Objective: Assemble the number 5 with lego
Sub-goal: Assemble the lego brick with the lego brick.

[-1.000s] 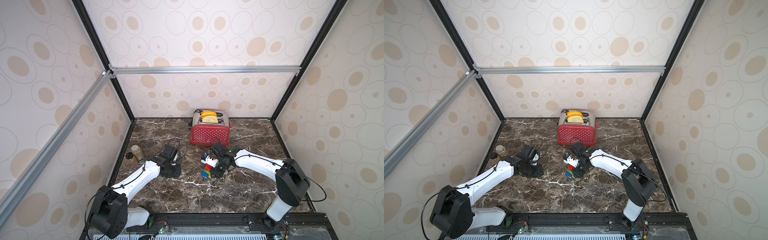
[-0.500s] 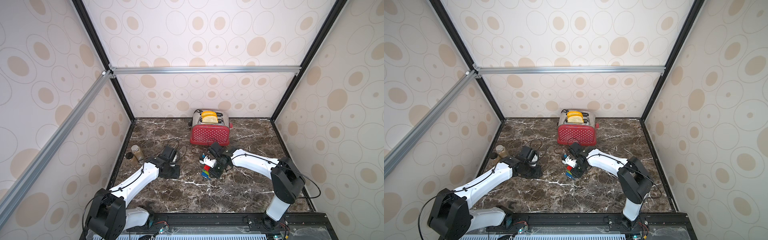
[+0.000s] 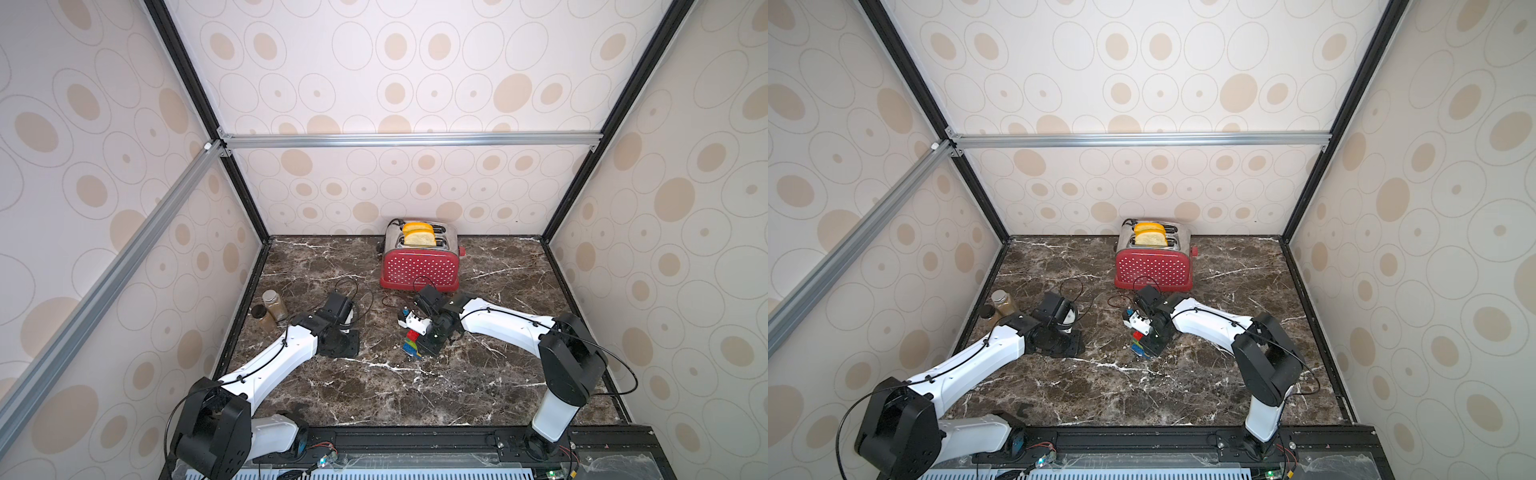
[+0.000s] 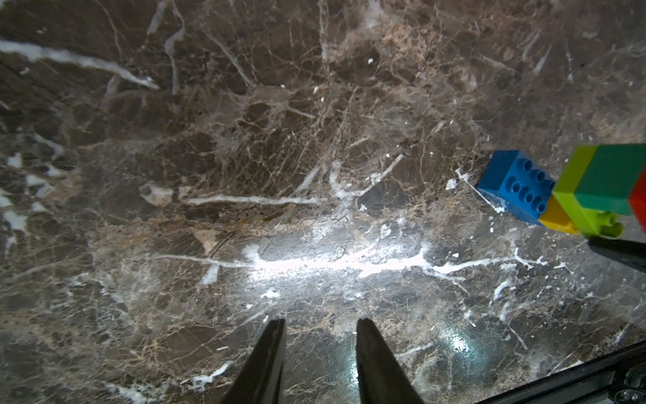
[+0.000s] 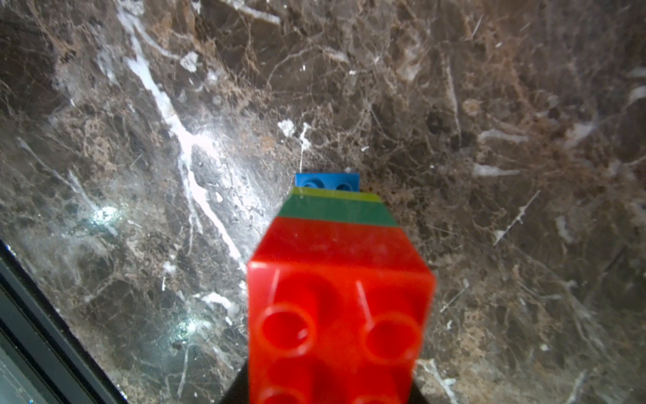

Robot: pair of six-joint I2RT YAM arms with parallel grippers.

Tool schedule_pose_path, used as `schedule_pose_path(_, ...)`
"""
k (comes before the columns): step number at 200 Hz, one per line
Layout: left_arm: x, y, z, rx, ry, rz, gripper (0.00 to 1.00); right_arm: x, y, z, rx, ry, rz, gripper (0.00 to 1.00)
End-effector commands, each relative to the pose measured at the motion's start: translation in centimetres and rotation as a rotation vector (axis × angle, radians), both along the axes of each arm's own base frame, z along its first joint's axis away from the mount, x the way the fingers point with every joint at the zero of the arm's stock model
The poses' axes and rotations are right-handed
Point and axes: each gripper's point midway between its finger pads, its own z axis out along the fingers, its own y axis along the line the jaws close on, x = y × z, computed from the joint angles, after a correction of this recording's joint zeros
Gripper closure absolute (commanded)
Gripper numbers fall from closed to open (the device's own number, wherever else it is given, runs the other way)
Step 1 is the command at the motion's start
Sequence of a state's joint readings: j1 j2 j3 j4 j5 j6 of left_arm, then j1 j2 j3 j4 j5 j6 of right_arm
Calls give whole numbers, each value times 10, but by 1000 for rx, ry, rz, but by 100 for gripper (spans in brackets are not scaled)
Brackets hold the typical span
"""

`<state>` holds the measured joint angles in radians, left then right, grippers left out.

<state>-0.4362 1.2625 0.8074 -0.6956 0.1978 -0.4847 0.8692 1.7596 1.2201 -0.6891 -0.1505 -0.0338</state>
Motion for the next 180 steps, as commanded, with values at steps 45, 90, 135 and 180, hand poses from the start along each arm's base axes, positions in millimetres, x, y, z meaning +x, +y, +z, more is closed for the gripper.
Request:
schedule_pose_path(45,-2,5,2,9,-1,14,63,1,-5,-16,-92,26,-20,77)
schedule_pose_path(90,-1,5,2,9,-5,14,63,-3,-16,-32,-173,72,-43,78)
schedule_pose_path(135,-1,5,2,10,-4,13,63,-3,-20,-45,-178,75,-141,79)
schedule_pose_path(180,0,4,0,10,-1,9,63,-6,-35,-64,-234,69,-206,81)
